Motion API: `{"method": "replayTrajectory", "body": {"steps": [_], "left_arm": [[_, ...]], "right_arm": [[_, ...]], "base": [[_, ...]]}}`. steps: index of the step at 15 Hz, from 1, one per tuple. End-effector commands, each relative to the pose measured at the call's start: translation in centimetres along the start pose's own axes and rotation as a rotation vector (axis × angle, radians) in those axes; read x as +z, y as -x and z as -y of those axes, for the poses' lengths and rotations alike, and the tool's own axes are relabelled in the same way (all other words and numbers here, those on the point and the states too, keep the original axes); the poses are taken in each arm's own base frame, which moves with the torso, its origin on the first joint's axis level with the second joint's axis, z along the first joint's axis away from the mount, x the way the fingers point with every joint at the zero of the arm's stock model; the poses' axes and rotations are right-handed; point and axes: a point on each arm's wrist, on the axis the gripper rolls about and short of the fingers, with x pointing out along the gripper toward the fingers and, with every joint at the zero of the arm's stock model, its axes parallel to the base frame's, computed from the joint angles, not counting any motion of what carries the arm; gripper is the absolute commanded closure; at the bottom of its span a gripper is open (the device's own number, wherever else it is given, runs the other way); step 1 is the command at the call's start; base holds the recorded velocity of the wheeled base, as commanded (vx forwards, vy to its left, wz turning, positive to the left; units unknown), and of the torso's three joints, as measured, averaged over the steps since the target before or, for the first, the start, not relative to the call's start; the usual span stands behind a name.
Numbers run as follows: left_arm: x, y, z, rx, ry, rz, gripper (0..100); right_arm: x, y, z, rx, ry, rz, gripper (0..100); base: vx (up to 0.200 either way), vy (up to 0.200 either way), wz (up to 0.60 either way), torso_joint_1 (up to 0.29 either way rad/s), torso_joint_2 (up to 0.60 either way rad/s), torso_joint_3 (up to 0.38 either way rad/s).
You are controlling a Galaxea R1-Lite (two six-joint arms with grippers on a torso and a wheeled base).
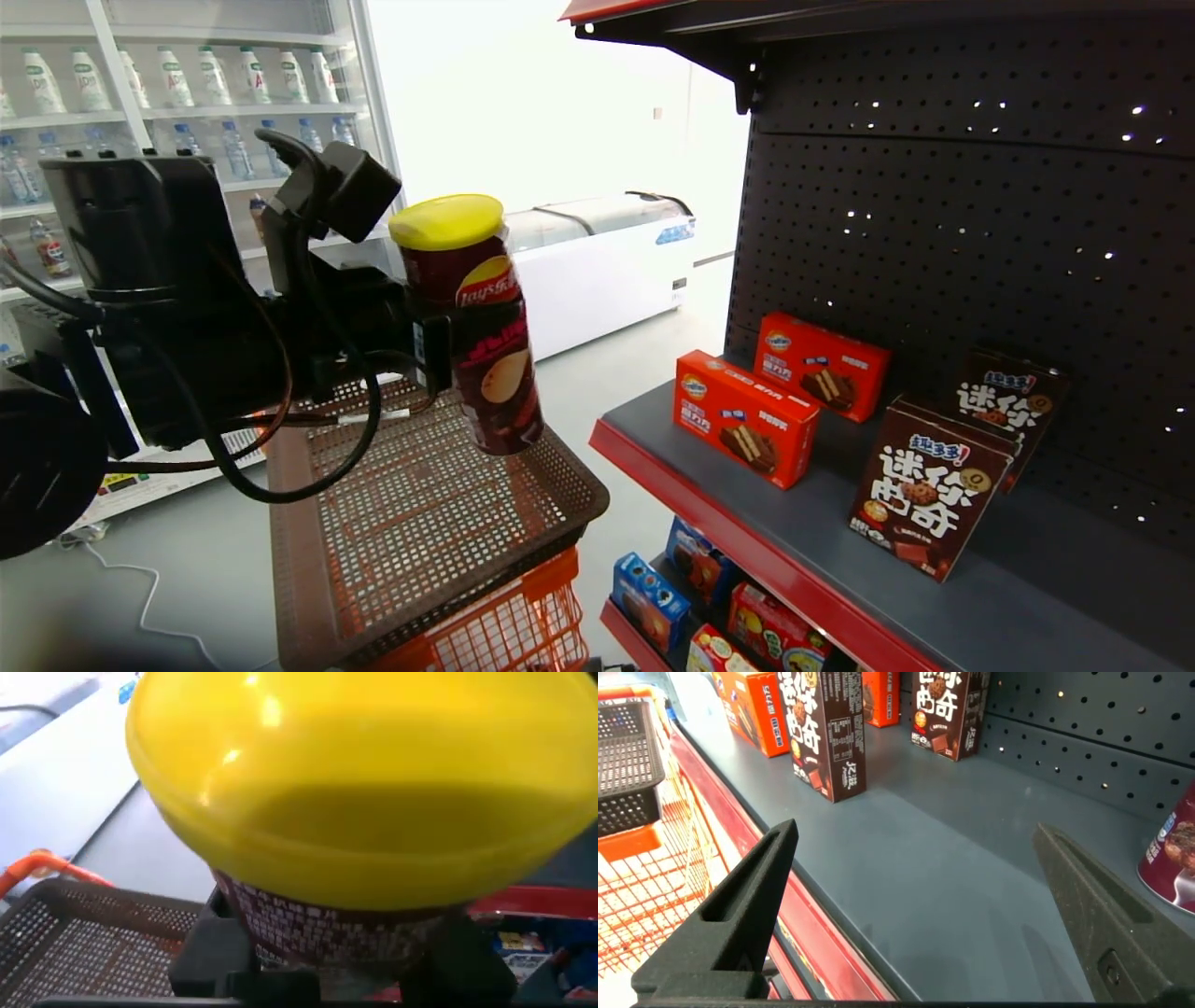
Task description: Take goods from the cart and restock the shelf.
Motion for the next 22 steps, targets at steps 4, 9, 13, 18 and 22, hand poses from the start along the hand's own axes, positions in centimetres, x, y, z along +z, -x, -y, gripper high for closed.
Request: {"method": "replayTrajectory", "body": {"steps": [4, 9, 13, 18, 22], "left_arm": [[-1.8, -0.2, 4.7, -0.250, 0.106, -0.028, 100], [-1.6, 1.5, 5.9, -0.478, 0.144, -0.024, 100], [-0.6, 4.1, 7.2, -0.639, 0.154, -0.051, 100], [-0.4, 5.6, 8.2, -0.777, 0.152, -0.049, 100], [-1.4, 5.8, 8.7, -0.800, 0.161, -0.078, 100]], "right_arm": [[0.0, 0.0, 0.0, 0.002, 0.002, 0.000, 0], [0.0, 0.0, 0.0, 0.002, 0.000, 0.000, 0], [0.0, 0.0, 0.0, 0.002, 0.000, 0.000, 0], [0.0, 0.0, 0.0, 0.002, 0.000, 0.000, 0], [0.0, 0.0, 0.0, 0.000, 0.000, 0.000, 0]], "base": [[0.000, 0.000, 0.00, 0.000, 0.00, 0.000], [0.000, 0.000, 0.00, 0.000, 0.00, 0.000], [0.000, 0.000, 0.00, 0.000, 0.00, 0.000], [0.000, 0.000, 0.00, 0.000, 0.00, 0.000], [0.000, 0.000, 0.00, 0.000, 0.00, 0.000]]}}
